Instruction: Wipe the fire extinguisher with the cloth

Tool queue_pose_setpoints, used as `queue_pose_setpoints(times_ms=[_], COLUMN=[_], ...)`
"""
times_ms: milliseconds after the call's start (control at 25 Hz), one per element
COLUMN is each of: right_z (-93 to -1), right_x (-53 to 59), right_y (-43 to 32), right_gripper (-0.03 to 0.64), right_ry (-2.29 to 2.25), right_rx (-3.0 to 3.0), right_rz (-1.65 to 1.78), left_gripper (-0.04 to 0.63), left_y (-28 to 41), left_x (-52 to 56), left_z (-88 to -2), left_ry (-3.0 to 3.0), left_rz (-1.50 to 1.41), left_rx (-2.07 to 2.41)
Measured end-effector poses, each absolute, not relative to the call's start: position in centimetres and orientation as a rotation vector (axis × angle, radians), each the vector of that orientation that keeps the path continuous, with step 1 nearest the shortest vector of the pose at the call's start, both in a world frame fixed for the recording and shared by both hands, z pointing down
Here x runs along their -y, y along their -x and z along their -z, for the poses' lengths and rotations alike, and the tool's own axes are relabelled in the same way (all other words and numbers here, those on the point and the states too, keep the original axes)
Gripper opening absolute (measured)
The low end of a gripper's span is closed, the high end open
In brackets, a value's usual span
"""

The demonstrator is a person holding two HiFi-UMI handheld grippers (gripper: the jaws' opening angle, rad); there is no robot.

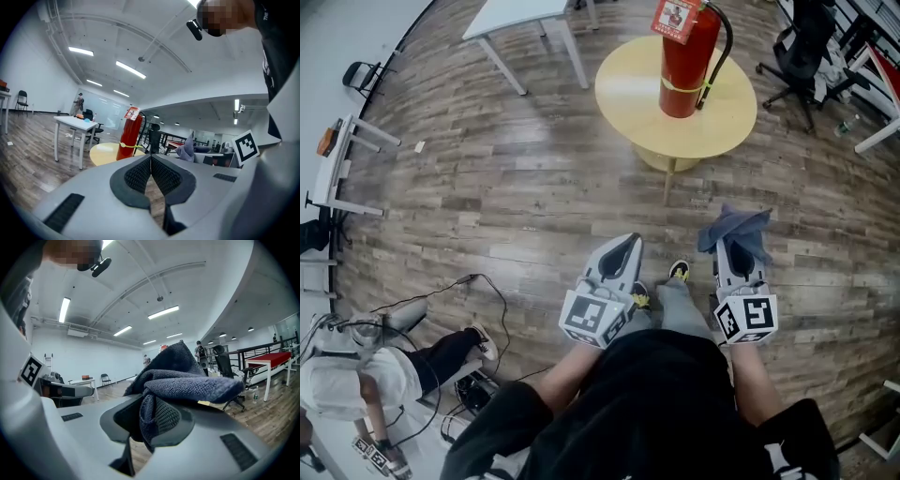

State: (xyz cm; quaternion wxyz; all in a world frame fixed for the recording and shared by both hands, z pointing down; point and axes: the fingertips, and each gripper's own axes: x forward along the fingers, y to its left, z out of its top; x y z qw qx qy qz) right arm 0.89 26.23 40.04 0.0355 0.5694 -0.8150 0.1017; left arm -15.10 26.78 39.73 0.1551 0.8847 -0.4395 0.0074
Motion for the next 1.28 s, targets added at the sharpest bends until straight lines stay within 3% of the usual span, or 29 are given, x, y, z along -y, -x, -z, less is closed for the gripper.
queue_pose_setpoints(times_ms=[760,1280], right_z=[-41.6,-41.6], right_x=[-9.0,0.3], right_y=[-12.1,-7.1], right_gripper=[0.067,0.067], right_ry=[-1.857,-1.496], right_rx=[2.529,2.739], right_rz=[-0.368,-0.329], left_gripper=[0.023,0.023], left_y=[6.5,6.6], left_x=[-9.4,-0.3], left_z=[-40.6,-40.7], left_ry=[-2.505,-2.519], left_rz=[-0.171,-0.185], left_rx=[1.376,1.373])
